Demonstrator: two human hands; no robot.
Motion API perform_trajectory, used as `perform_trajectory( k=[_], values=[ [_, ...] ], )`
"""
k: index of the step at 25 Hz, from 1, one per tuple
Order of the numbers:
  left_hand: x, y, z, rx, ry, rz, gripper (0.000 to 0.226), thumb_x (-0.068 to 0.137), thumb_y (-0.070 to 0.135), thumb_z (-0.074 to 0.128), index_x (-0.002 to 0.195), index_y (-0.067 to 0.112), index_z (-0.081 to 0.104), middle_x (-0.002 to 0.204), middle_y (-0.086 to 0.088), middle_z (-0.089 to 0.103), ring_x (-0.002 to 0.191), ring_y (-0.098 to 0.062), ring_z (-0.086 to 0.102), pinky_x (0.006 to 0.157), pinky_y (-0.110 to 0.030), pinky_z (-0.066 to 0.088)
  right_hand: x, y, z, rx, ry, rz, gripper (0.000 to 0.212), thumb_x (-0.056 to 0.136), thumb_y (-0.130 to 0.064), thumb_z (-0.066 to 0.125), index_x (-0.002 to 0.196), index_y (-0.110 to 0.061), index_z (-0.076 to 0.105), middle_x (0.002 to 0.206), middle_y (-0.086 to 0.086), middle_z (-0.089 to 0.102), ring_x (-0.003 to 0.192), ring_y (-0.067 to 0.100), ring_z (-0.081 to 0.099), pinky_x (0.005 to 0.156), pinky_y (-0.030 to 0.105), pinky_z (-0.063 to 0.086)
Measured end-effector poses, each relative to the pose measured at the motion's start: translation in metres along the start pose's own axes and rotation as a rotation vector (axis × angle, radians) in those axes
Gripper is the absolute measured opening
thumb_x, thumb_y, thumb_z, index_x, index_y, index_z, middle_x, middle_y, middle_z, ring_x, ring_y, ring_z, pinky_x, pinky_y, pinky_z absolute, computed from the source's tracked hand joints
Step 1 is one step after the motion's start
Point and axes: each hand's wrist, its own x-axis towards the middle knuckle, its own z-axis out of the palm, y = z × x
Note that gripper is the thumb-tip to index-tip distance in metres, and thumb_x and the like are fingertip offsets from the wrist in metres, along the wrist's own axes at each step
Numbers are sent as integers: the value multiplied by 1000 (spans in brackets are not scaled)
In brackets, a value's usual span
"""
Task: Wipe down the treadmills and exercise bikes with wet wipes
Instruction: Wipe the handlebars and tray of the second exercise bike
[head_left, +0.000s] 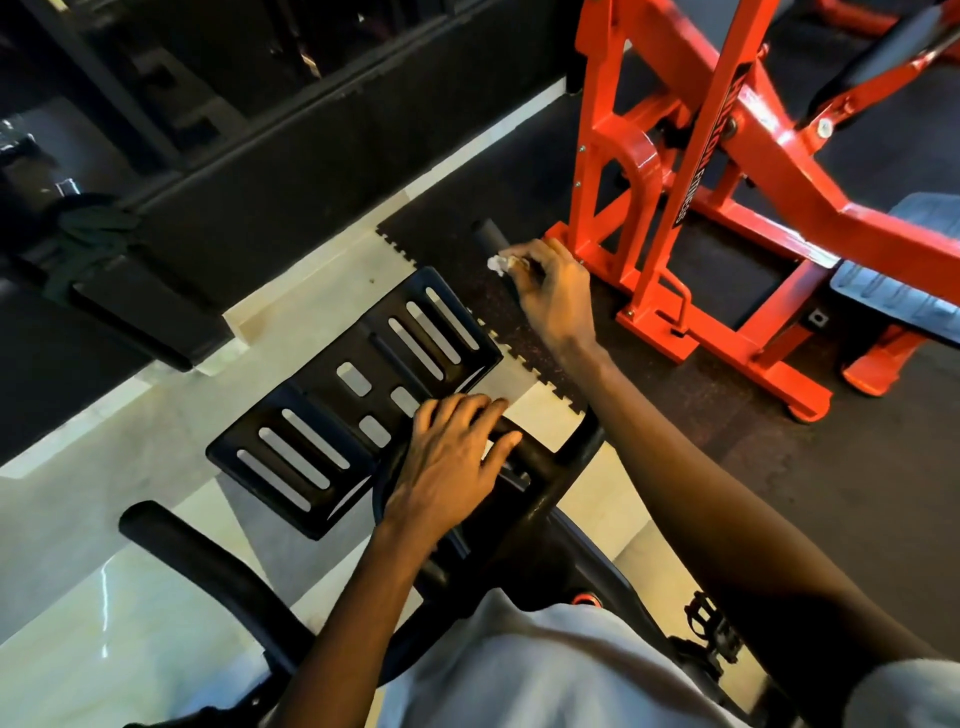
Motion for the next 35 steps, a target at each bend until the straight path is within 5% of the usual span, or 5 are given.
perform_trajectory(
  k=[5, 10, 27, 31, 35],
  values=[
    [1, 6, -1, 28, -75, -52, 65, 100, 58, 15, 145, 25, 49, 145, -2, 52, 135, -21, 44, 112, -46, 21, -31, 19, -7, -12, 9, 16, 18, 94, -14, 64, 112, -12, 67, 111, 3, 62, 98, 12, 60, 83, 25, 55],
    [-2, 7, 3, 74, -31, -60, 57, 103, 54, 22, 141, 25, 54, 136, -1, 58, 127, -21, 50, 109, -46, 30, 6, -8, -1, 33, 48, -15, 14, 94, -9, 63, 108, -9, 67, 106, 3, 64, 92, 3, 58, 79, 7, 45],
    [-3, 8, -9, -26, -63, -45, 53, 104, 52, 28, 138, 22, 56, 137, -1, 56, 130, -20, 47, 113, -42, 26, 16, -25, 5, 42, 56, 5, 10, 95, -13, 61, 103, -18, 65, 101, -6, 65, 91, -1, 60, 79, 14, 49],
    [-5, -12, -37, -154, 73, -152, 39, 106, 36, 42, 141, 21, 53, 146, -2, 47, 139, -17, 36, 116, -35, 15, 1, -27, -4, 77, 29, 135, 10, 94, -13, 64, 99, -21, 66, 95, -7, 67, 88, 7, 66, 76, 15, 50],
    [-4, -56, -66, -60, 259, -362, 55, 102, 36, 52, 152, 17, 38, 159, -8, 30, 148, -25, 26, 119, -45, 16, -31, -79, 16, 237, -68, 84, 15, 94, -17, 69, 109, -21, 68, 102, -10, 71, 93, -3, 67, 81, 15, 54]
  ],
)
